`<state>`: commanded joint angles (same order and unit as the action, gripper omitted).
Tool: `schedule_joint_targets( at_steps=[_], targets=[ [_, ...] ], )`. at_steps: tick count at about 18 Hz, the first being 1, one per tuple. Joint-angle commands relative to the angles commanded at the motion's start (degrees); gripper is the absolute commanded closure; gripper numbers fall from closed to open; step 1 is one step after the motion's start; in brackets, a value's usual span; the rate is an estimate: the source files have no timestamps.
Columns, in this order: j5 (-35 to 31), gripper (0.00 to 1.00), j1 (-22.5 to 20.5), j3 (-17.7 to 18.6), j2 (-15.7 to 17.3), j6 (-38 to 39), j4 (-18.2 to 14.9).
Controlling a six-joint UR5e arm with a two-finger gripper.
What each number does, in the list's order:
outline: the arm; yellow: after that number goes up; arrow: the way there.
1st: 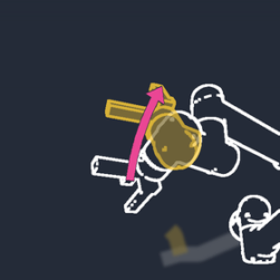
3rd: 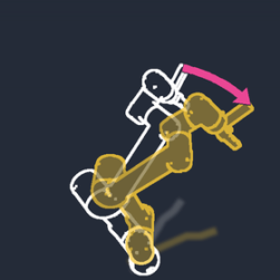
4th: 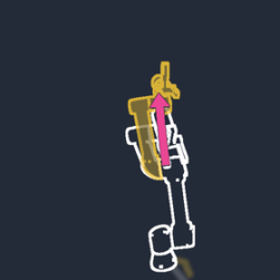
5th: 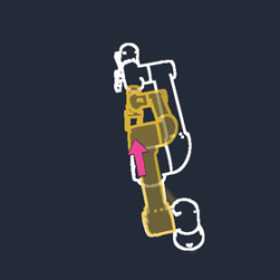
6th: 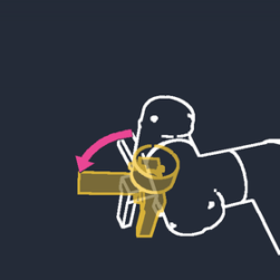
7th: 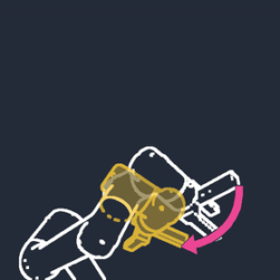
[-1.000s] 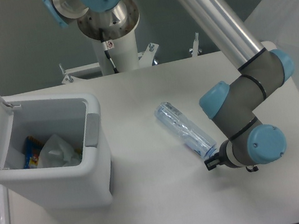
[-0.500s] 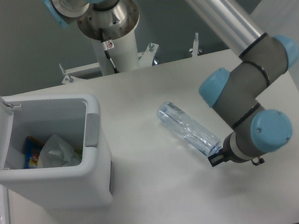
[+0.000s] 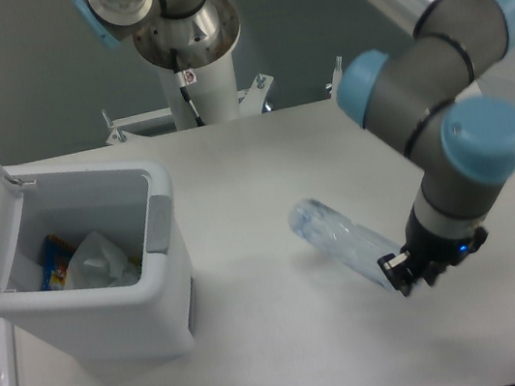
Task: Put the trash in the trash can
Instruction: 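Lower the open gripper around the middle of the bottle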
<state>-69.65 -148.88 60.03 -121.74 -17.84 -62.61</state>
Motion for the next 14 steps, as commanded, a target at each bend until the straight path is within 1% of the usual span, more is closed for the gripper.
schedule_joint_targets(
  at_steps=[2,4,7,10,12,14],
  targets=[
    [4.0,1.00,0.1,0.4,1.4,-0.2,2.4],
    [7.0,1.00,0.2,0.4,2.4,-0.8,3.0],
    [12.8,1.00,0.6,0.5,3.9,-2.1,6.1],
    [17.2,1.00,1.1,0.5,7.3,-2.1,7.4],
    [20.6,1.00,1.6,0.6,9.1,-2.1,9.5],
    [22.9,1.00,2.0,0.7,10.9,-2.1,10.1]
  ],
)
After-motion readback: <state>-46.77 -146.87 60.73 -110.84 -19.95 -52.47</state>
